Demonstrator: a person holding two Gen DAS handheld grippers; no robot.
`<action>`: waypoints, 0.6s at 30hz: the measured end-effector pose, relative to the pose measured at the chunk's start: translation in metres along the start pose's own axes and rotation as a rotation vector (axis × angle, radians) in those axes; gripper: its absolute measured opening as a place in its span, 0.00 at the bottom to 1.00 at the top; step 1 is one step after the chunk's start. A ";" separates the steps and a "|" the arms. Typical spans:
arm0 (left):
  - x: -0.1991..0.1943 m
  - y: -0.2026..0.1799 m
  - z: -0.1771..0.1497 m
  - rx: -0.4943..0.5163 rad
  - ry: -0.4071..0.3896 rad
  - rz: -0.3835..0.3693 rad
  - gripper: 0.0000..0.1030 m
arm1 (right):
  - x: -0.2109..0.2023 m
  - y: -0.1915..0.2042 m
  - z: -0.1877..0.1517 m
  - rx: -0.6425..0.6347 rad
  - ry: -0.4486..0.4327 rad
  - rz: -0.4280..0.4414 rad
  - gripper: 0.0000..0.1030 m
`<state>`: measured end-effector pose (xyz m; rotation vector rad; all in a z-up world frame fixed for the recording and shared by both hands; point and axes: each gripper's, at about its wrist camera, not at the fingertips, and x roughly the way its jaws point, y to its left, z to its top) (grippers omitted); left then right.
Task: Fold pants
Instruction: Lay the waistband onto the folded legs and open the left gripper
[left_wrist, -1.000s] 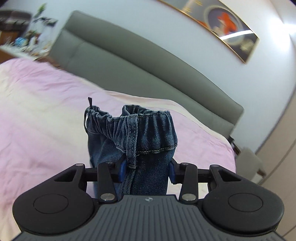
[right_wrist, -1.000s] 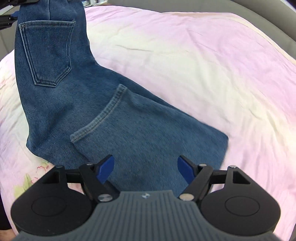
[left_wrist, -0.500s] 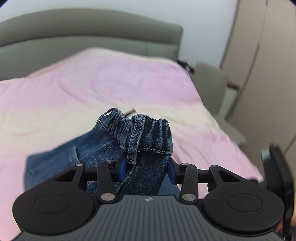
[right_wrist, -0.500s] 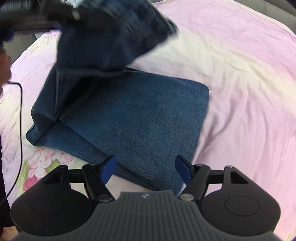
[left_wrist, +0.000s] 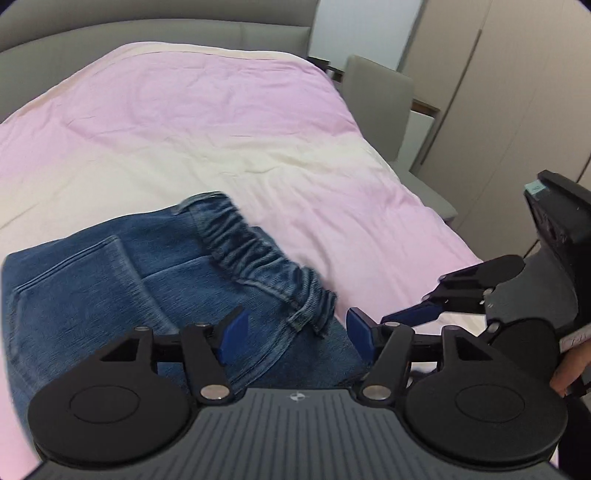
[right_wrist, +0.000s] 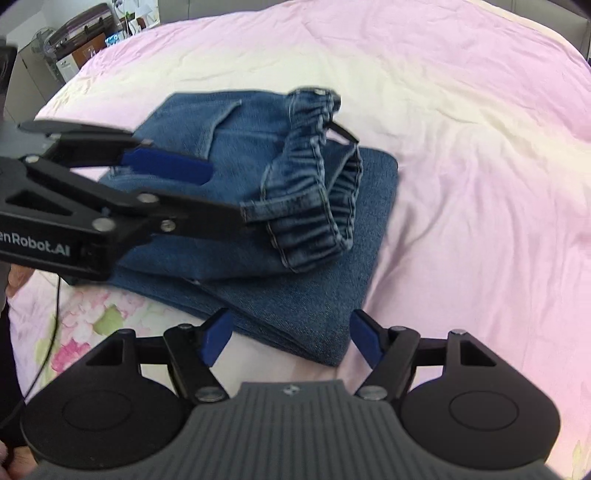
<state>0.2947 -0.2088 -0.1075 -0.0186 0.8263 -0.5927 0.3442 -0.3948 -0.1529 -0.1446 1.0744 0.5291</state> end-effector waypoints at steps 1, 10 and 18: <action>-0.008 0.004 -0.001 0.005 0.001 0.009 0.70 | -0.007 0.003 0.004 0.002 -0.013 -0.004 0.66; -0.070 0.059 -0.059 0.058 0.074 0.185 0.73 | -0.013 0.009 0.053 0.150 -0.122 -0.043 0.61; -0.072 0.109 -0.112 -0.106 0.147 0.206 0.73 | 0.030 -0.009 0.087 0.231 -0.101 -0.095 0.55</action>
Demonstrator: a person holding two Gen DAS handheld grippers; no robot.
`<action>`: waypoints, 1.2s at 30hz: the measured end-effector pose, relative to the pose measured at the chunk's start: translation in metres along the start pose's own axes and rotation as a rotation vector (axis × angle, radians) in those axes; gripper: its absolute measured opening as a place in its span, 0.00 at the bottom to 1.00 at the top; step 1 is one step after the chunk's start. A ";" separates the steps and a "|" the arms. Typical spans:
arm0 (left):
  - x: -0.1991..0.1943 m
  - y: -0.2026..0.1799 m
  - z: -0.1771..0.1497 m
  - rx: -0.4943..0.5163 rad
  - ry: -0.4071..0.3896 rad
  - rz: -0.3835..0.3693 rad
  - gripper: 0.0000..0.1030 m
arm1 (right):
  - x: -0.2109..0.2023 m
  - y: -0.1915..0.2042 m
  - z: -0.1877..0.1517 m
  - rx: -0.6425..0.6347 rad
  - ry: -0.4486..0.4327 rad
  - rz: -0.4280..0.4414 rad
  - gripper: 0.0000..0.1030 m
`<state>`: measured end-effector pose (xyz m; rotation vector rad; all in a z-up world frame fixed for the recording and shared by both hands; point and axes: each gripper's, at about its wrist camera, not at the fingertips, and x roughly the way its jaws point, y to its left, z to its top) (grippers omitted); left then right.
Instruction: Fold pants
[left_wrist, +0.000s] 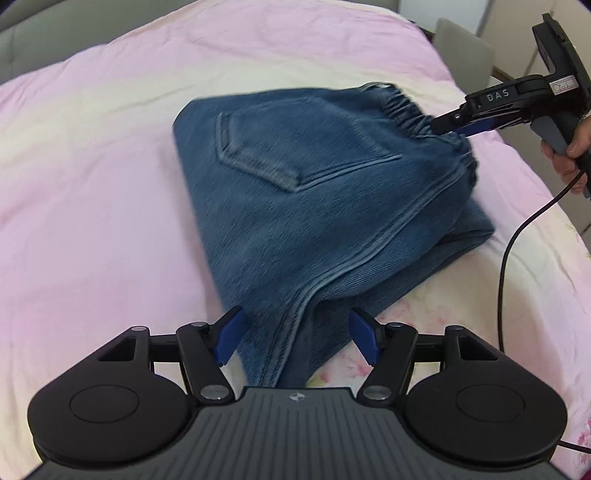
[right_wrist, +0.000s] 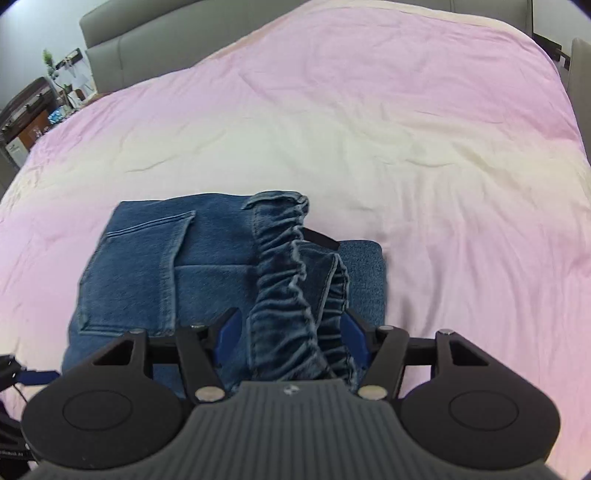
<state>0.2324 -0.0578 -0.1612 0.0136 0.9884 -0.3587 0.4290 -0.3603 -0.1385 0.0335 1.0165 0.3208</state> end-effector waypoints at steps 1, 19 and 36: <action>0.002 0.001 -0.001 -0.004 -0.007 0.000 0.74 | 0.006 -0.002 0.002 0.012 0.006 -0.006 0.55; -0.012 0.004 -0.017 0.075 0.047 0.146 0.15 | -0.057 0.017 -0.025 -0.052 -0.053 -0.016 0.00; -0.060 0.035 -0.012 0.047 0.102 0.080 0.06 | -0.018 -0.018 -0.064 0.083 0.001 -0.039 0.24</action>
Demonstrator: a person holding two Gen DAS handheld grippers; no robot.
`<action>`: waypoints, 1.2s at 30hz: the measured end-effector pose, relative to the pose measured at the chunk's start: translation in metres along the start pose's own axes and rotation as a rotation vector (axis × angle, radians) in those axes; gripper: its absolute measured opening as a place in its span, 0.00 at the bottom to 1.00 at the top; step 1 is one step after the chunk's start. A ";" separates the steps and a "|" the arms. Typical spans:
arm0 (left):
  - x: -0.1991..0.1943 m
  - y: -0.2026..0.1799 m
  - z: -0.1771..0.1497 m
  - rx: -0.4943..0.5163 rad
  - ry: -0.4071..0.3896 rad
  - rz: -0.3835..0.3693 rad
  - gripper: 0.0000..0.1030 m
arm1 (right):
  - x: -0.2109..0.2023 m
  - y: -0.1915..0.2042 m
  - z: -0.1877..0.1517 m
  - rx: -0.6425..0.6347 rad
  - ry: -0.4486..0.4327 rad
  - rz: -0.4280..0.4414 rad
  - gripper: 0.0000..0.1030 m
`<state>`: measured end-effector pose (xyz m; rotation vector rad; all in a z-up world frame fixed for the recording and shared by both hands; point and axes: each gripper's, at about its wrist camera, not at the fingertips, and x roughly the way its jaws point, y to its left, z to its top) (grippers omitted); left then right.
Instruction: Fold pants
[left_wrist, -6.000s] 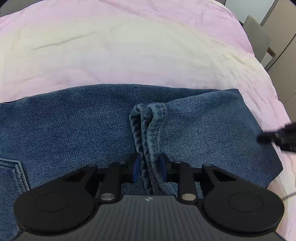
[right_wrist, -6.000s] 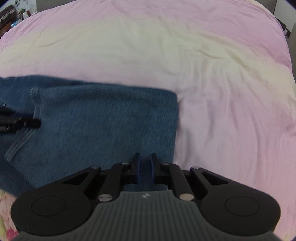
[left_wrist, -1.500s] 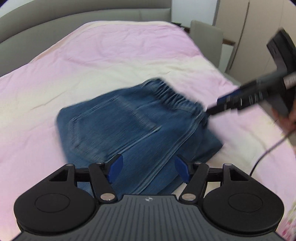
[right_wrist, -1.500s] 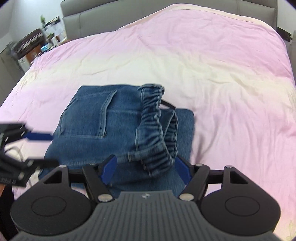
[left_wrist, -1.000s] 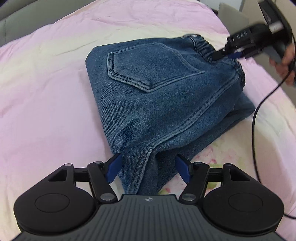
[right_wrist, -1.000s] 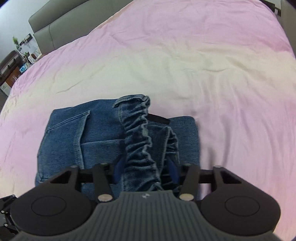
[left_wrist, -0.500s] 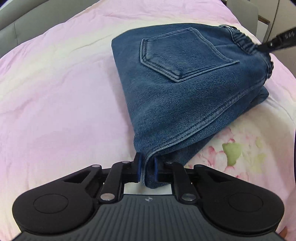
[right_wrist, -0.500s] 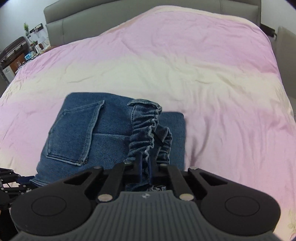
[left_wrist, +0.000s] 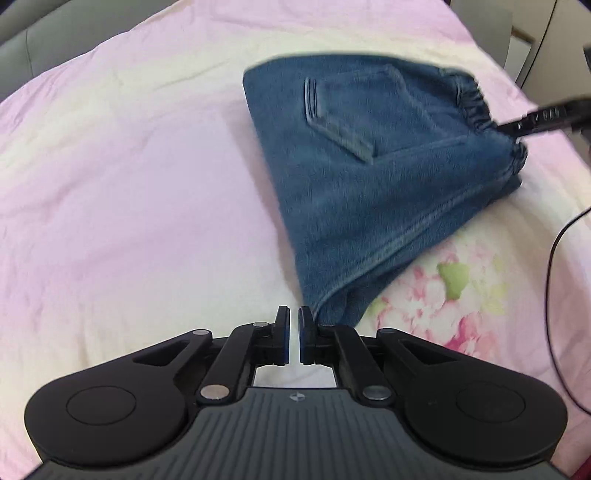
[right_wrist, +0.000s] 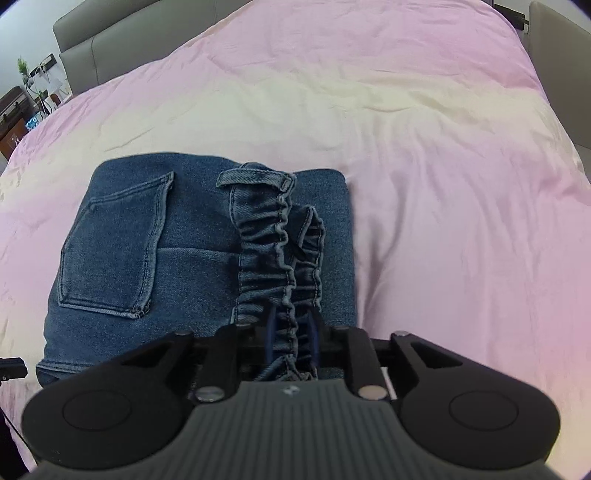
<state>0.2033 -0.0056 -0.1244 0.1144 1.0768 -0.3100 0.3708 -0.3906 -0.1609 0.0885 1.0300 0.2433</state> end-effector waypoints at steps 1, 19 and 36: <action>-0.003 0.004 0.006 -0.019 -0.018 -0.018 0.07 | -0.007 -0.003 0.001 0.006 -0.019 0.008 0.34; 0.052 0.034 0.101 -0.289 -0.124 -0.164 0.24 | 0.067 -0.067 0.028 0.483 -0.081 0.432 0.51; 0.061 0.035 0.126 -0.340 -0.230 -0.212 0.24 | 0.049 -0.061 0.051 0.266 -0.102 0.185 0.12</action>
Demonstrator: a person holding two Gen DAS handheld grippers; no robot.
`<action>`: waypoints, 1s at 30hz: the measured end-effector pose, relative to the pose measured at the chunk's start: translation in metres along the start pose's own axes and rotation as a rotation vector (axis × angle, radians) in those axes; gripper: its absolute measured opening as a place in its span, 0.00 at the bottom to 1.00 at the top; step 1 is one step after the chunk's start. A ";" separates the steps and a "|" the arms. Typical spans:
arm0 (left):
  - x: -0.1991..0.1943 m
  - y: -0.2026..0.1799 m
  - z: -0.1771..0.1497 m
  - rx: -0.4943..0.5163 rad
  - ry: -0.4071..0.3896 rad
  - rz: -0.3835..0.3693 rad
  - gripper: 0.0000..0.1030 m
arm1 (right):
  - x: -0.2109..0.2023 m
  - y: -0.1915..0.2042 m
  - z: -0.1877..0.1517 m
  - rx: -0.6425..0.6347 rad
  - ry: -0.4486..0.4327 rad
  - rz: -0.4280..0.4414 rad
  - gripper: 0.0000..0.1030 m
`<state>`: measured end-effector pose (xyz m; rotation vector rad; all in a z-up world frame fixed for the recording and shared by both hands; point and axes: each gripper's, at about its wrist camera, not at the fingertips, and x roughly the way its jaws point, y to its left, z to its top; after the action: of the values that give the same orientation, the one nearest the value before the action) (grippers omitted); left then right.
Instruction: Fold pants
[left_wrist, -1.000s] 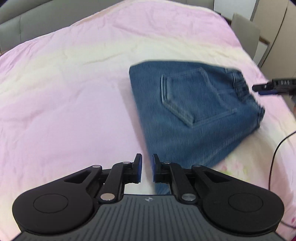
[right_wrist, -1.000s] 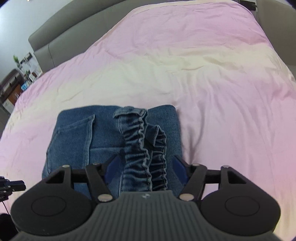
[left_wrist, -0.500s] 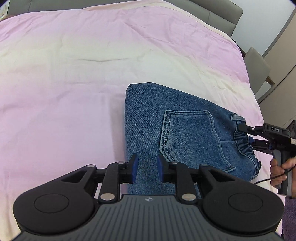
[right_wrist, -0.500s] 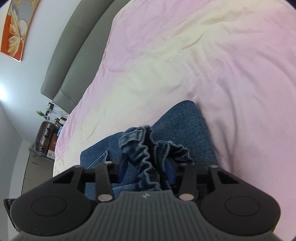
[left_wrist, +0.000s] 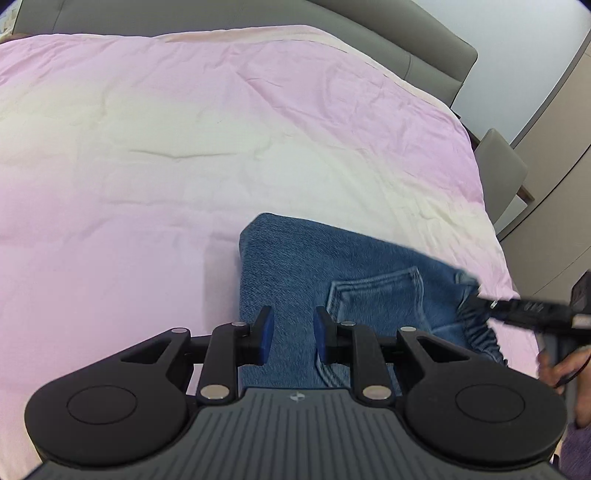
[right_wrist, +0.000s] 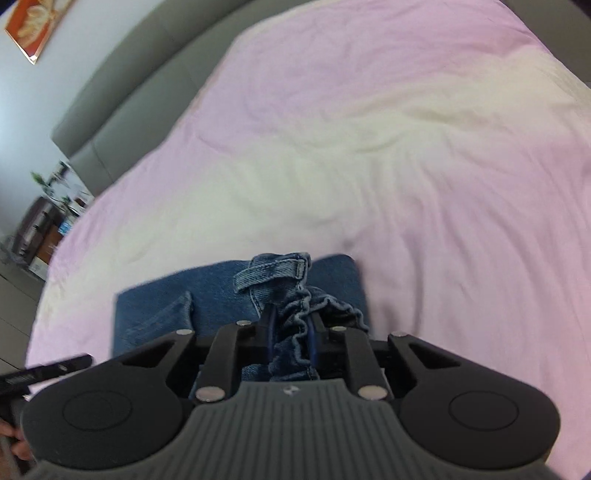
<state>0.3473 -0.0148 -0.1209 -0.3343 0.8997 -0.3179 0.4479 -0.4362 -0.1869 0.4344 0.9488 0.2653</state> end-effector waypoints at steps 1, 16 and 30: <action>0.001 -0.002 0.002 0.005 -0.003 -0.001 0.24 | 0.005 -0.005 -0.003 0.008 -0.003 -0.017 0.11; 0.038 -0.022 0.036 0.214 -0.045 0.074 0.24 | -0.022 0.068 0.000 -0.282 -0.059 -0.158 0.15; 0.079 -0.011 0.031 0.205 0.067 0.188 0.06 | 0.014 0.048 -0.013 -0.271 0.033 -0.291 0.10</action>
<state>0.4162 -0.0515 -0.1543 -0.0494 0.9477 -0.2460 0.4434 -0.3854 -0.1816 0.0409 0.9794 0.1332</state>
